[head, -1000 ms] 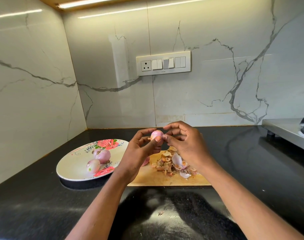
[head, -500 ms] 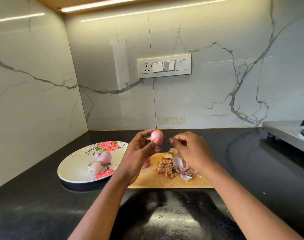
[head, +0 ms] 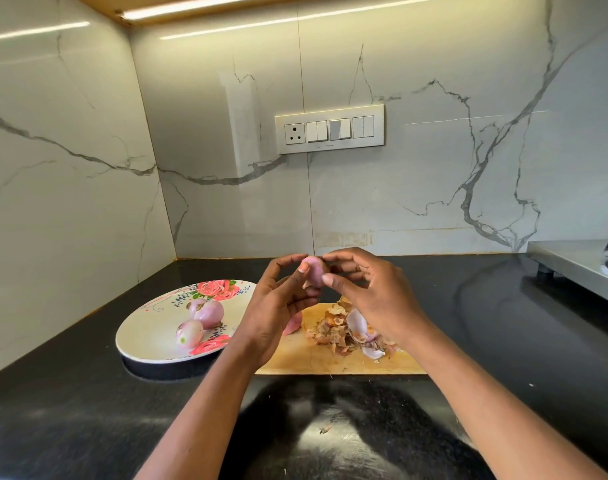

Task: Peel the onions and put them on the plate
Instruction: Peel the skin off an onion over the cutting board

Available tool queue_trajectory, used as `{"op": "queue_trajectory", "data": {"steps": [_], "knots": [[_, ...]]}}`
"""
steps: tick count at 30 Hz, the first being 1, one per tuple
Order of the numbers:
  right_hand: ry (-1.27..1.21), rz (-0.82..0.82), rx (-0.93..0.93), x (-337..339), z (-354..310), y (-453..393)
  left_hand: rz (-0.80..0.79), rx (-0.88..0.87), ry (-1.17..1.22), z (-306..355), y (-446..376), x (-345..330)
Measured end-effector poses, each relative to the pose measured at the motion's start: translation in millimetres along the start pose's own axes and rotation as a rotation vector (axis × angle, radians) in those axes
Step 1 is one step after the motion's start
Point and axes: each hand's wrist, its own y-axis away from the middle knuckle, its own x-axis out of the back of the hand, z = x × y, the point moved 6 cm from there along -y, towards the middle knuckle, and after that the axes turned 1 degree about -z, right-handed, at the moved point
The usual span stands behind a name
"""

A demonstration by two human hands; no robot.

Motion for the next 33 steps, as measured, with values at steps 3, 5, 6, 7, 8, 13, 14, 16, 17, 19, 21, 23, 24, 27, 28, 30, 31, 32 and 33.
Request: {"op": "queue_trajectory", "data": {"steps": [3, 5, 6, 7, 8, 13, 14, 16, 17, 19, 21, 23, 24, 27, 28, 30, 31, 32, 33], "knots": [[-0.029, 0.01, -0.005, 1.2, 2.4, -0.1, -0.008, -0.002, -0.024, 0.3, 0.7, -0.3], [-0.03, 0.009, -0.018, 0.9, 5.0, 0.6, 0.001, 0.002, -0.029, -0.1, 0.7, 0.0], [-0.033, 0.005, -0.025, 0.5, 5.5, 1.1, 0.006, 0.003, -0.023, -0.4, 0.6, 0.1], [-0.036, -0.001, -0.029, -0.2, 5.5, 1.3, 0.012, 0.002, -0.014, -0.4, 0.4, 0.2], [-0.034, -0.006, -0.028, -1.1, 5.4, 1.5, 0.017, 0.0, -0.004, -0.3, -0.1, 0.3], [-0.011, 0.002, -0.007, -1.8, 3.8, 2.1, 0.007, -0.016, 0.002, 1.0, -0.2, -0.1], [-0.009, 0.01, 0.002, -1.3, 3.2, 2.3, 0.0, -0.022, -0.005, 1.5, 0.0, -0.5], [0.003, 0.031, 0.029, -0.1, 1.2, 2.5, -0.01, -0.032, -0.017, 2.1, -0.2, -1.1], [0.016, 0.039, 0.043, 0.4, 0.4, 2.5, -0.014, -0.034, -0.021, 2.2, -0.5, -1.2], [0.049, 0.045, 0.061, 0.6, 0.0, 2.2, -0.021, -0.037, -0.025, 2.2, -0.8, -1.1], [0.066, 0.057, 0.065, 1.4, 1.2, 2.7, -0.027, -0.042, -0.021, 1.7, -0.9, -1.2], [0.06, 0.086, 0.062, 3.4, 2.2, 3.6, -0.03, -0.044, -0.009, 1.8, -0.4, -1.8], [0.057, 0.094, 0.056, 3.8, 2.5, 3.7, -0.03, -0.046, -0.005, 1.9, -0.2, -1.9], [0.04, 0.069, 0.03, 1.2, 3.7, 2.8, -0.03, -0.049, -0.016, 1.2, -0.6, -1.2], [0.027, 0.053, 0.015, -0.5, 3.8, 2.6, -0.029, -0.05, -0.027, 1.0, -0.6, -0.8], [0.008, 0.032, -0.004, -2.2, 2.6, 3.3, -0.027, -0.05, -0.045, 1.1, -0.6, -0.7], [0.012, 0.032, 0.0, -2.0, 1.4, 3.9, -0.028, -0.052, -0.053, 1.6, -0.2, -1.0], [0.025, 0.04, 0.006, -1.2, 0.6, 4.1, -0.032, -0.053, -0.063, 2.0, 0.1, -1.7], [0.042, 0.056, 0.014, 0.3, 0.5, 4.1, -0.04, -0.055, -0.071, 2.3, 0.6, -2.6]]}}
